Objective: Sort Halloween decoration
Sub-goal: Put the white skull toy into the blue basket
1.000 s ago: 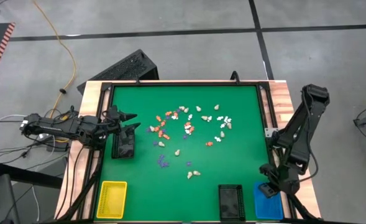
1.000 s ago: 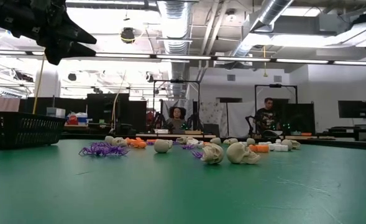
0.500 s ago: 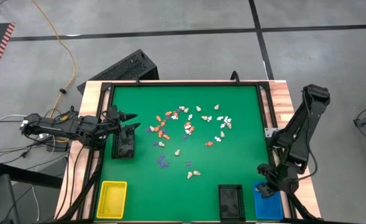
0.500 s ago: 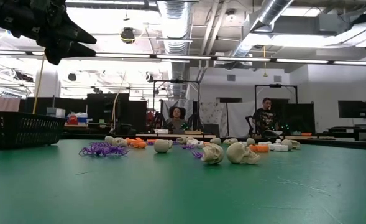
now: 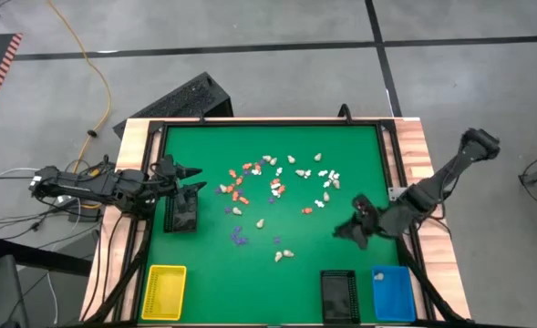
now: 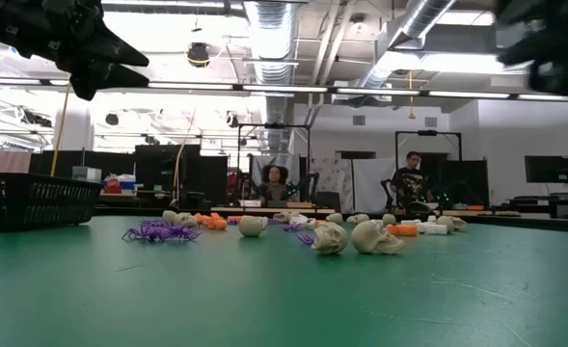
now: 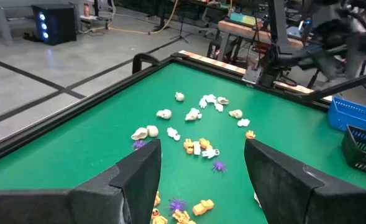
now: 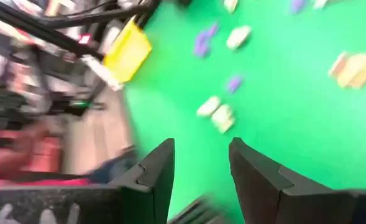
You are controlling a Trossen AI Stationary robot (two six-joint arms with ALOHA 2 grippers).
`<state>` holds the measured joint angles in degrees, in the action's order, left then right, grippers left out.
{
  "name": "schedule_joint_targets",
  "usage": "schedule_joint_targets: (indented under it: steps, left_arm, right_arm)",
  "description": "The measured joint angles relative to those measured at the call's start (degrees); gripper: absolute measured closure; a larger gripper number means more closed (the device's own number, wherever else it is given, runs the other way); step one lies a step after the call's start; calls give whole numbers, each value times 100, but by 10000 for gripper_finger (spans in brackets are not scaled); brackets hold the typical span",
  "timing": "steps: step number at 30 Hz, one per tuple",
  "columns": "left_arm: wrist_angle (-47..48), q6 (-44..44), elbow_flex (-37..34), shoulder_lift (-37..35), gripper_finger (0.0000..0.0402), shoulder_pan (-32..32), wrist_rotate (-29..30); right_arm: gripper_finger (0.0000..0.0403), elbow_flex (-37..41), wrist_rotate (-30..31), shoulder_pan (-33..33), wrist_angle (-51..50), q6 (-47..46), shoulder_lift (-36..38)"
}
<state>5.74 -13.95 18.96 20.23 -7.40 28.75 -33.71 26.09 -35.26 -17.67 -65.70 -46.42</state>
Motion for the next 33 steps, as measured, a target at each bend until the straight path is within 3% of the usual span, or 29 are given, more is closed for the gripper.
schedule_joint_targets:
  steps: [4,10,14,20,25,33]
  left_arm:
    - [0,1,2,0,181,0,2]
    - [2,-5,0,2,181,0,-2]
    - [103,-27,2,2,181,0,-2]
    - [157,-29,2,2,181,0,-4]
    - [255,-36,2,2,181,-1,-46]
    - [327,-47,-39,2,181,-1,-44]
  right_arm:
    - [232,0,146,912,-327,1177,-117]
    - [230,2,631,1832,-1375,1855,-616]
    - [213,9,1094,2128,-2010,1818,-1114]
    - [163,9,2120,2194,-1925,1777,-1961]
    - [144,124,2334,2176,-1727,1213,-2630]
    - [143,618,3255,1986,-1644,-408,-3213]
